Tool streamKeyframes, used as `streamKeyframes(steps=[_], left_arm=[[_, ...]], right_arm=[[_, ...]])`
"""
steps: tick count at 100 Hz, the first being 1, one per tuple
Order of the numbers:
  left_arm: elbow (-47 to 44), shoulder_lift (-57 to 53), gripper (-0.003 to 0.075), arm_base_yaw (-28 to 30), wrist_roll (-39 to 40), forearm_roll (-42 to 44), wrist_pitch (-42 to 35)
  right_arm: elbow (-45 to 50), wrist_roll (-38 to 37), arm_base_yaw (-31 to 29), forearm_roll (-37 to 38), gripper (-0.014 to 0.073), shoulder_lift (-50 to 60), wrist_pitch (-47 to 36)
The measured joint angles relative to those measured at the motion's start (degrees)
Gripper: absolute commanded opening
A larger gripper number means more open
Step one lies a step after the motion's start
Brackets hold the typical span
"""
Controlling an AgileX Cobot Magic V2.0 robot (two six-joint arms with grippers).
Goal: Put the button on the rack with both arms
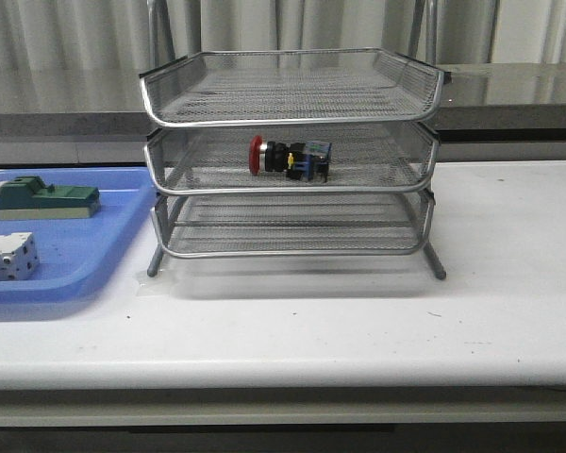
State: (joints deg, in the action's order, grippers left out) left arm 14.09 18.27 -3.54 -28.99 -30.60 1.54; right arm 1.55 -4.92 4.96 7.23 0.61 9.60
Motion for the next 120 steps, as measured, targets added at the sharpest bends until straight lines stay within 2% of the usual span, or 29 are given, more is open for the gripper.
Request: streamKeyframes(steps=[120], left_arm=[[0.0,0.0,-0.0020,0.0,0.0,0.0,0.0]], right_arm=[[0.0,0.0,-0.5,-0.1,-0.0058,0.0,-1.4]])
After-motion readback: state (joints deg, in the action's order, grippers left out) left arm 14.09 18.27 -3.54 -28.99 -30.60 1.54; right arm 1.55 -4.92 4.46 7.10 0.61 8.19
